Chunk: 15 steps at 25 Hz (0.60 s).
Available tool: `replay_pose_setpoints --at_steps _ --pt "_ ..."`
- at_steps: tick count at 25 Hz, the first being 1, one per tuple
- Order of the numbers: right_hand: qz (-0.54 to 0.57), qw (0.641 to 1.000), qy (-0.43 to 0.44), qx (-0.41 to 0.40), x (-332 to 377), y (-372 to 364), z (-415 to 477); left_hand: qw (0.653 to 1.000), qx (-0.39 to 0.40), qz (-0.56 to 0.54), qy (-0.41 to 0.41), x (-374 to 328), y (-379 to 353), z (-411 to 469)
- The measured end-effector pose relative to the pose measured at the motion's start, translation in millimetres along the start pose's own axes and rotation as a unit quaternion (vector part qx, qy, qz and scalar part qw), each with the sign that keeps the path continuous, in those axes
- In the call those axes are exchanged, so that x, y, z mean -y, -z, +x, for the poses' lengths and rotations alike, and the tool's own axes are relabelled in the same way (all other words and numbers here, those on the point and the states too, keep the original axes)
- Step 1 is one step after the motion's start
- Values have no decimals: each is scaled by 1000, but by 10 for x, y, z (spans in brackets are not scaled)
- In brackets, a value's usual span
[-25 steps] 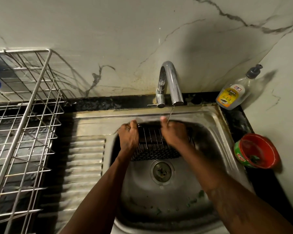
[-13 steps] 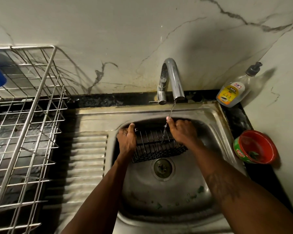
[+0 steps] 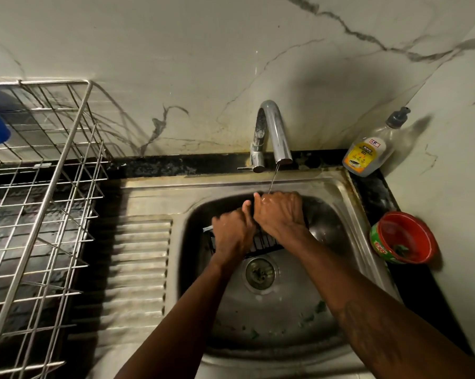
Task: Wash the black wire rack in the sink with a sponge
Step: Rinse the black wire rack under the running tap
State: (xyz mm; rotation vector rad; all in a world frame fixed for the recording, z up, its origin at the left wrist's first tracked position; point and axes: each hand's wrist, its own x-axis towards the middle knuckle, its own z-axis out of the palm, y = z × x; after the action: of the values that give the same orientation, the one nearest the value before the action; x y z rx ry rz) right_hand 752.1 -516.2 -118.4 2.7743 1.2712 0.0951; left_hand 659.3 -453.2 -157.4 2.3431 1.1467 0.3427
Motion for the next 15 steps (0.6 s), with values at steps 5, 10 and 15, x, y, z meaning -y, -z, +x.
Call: replay_pose_setpoints --at_steps 5,10,15 --pt "87 989 120 -25 -26 264 64 955 0 -230 188 -10 -75 166" --pt "294 951 97 -25 -293 266 -150 871 2 -397 289 231 17 117" --pt "152 986 68 -25 -103 294 20 878 56 -458 123 -169 255 135"
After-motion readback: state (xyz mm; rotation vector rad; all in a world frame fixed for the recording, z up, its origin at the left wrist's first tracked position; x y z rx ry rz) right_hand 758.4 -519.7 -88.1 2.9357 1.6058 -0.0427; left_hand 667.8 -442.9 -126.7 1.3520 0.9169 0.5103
